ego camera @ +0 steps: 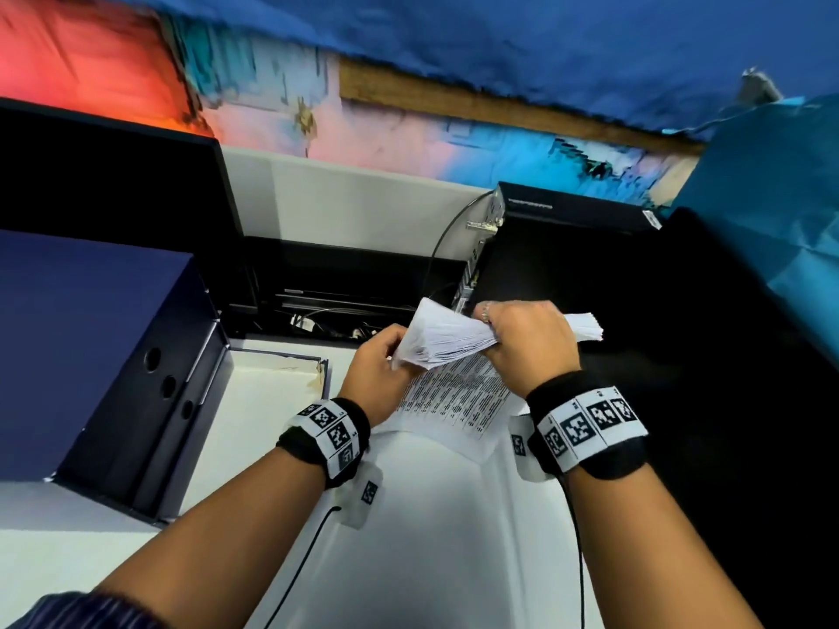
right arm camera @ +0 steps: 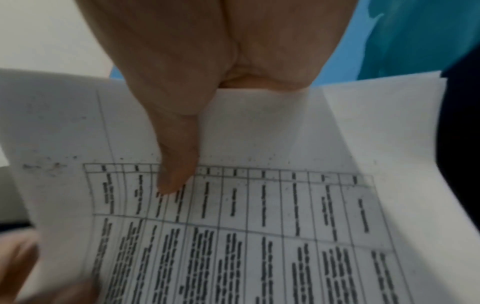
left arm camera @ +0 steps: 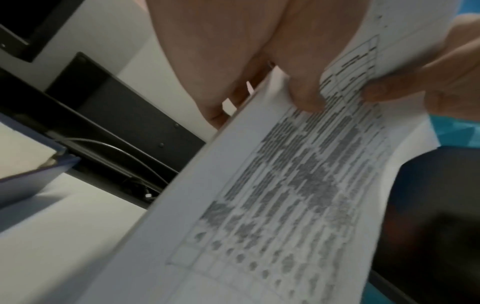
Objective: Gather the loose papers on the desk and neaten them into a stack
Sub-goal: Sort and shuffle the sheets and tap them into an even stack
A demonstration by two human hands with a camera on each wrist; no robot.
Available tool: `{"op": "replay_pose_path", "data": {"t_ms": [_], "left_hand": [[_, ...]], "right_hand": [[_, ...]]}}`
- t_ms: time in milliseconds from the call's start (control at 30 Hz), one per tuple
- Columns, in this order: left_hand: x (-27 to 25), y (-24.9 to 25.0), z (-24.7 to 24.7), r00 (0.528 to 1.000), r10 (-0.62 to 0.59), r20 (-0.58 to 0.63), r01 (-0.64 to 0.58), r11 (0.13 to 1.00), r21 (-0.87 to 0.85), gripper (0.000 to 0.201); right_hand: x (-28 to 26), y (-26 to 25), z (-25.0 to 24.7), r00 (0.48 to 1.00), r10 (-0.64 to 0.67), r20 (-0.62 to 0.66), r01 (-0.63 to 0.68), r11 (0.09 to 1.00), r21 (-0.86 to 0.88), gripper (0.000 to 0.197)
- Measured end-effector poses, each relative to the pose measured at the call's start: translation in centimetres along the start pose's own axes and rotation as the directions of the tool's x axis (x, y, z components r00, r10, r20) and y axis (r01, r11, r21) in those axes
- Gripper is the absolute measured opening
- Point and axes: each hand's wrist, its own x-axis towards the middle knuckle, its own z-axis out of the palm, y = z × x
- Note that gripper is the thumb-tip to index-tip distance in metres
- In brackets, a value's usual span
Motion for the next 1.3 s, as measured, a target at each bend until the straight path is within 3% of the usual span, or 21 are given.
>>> {"op": "replay_pose_path", "data": {"t_ms": [100,167,200,267,333,400,467,567,633,700,800,900,966,1100,1166,1233,1300], "left_hand": [[-0.3,-1.7,-1.5,0.987,-0.118,0.109,0.096,0.977,0.193,0.031],[0.0,-2.6,-3.1,0.985,-0.159,0.065,0.132,0.943,0.305,0.033],[0.3,-2.7,-3.9,0.988,-0.156,0.012,0.145,0.939,0.310,0.030],[1.0,-2.0,-5.4,0.982,-0.130,-0.137,0.160,0.958,0.236,0.027],[1.5,-0.9,-5.5,0.945,-0.135,-0.299,0.154,0.987,0.042,0.027],[1.5,0.6,-4.4,0.900,-0.131,-0.416,0.072,0.985,-0.154,0.027],[1.0,1.3,-3.4,0.870,-0.080,-0.486,-0.010,0.983,-0.181,0.030],[-0.9,-0.6,-2.5,0.900,-0.044,-0.433,0.013,0.997,-0.075,0.027],[-2.5,-2.8,-1.8,0.944,-0.131,-0.304,0.134,0.991,-0.010,0.028],[-3.3,-3.9,-1.2,0.955,-0.194,-0.223,0.201,0.979,0.011,0.029],[-2.9,-2.9,-0.9,0.968,-0.108,-0.224,0.117,0.993,0.028,0.011],[-2.7,-2.2,-1.0,0.957,0.005,-0.290,0.022,0.996,0.088,0.012],[-3.2,-2.8,-1.2,0.962,-0.022,-0.273,0.052,0.993,0.102,0.016],[-3.5,-4.2,-1.5,0.964,-0.176,-0.201,0.161,0.983,-0.089,0.044],[-3.3,-3.9,-1.3,0.967,-0.153,-0.203,0.120,0.979,-0.164,0.032],[-2.8,-3.2,-1.1,0.958,-0.130,-0.258,0.084,0.980,-0.180,0.012],[-2.3,-2.8,-1.0,0.941,-0.140,-0.307,0.081,0.977,-0.197,0.016]], "right_hand": [[-0.9,2.7,-0.6,0.972,0.225,-0.069,-0.203,0.950,0.238,0.026],[-1.8,5.2,-0.7,0.909,0.412,-0.069,-0.327,0.805,0.495,0.034],[-2.4,6.3,-0.3,0.871,0.488,-0.052,-0.360,0.707,0.609,0.028],[-3.3,7.0,1.2,0.811,0.585,-0.005,-0.370,0.521,0.769,0.019],[-4.3,6.8,3.4,0.748,0.662,0.050,-0.374,0.357,0.856,0.021],[-5.3,5.7,5.1,0.690,0.720,0.071,-0.326,0.222,0.919,0.024],[-6.5,4.5,6.5,0.628,0.774,0.083,-0.272,0.118,0.955,0.026],[-9.4,2.7,9.2,0.559,0.816,0.145,-0.221,-0.022,0.975,0.030],[-11.3,1.9,11.3,0.514,0.821,0.251,-0.298,-0.103,0.949,0.029],[-12.3,1.5,12.3,0.463,0.824,0.326,-0.342,-0.173,0.924,0.026],[-12.0,1.9,12.4,0.486,0.828,0.280,-0.324,-0.127,0.937,0.024],[-11.5,2.4,11.3,0.511,0.830,0.225,-0.254,-0.104,0.962,0.026],[-11.6,2.4,11.2,0.516,0.831,0.208,-0.275,-0.070,0.959,0.027],[-11.4,2.5,10.9,0.478,0.860,0.181,-0.238,-0.072,0.969,0.036],[-10.9,2.5,10.6,0.473,0.870,0.140,-0.181,-0.060,0.982,0.034],[-10.5,2.6,10.4,0.481,0.874,0.065,-0.191,0.032,0.981,0.017],[-10.3,2.7,10.3,0.456,0.890,0.022,-0.268,0.113,0.957,0.006]]}}
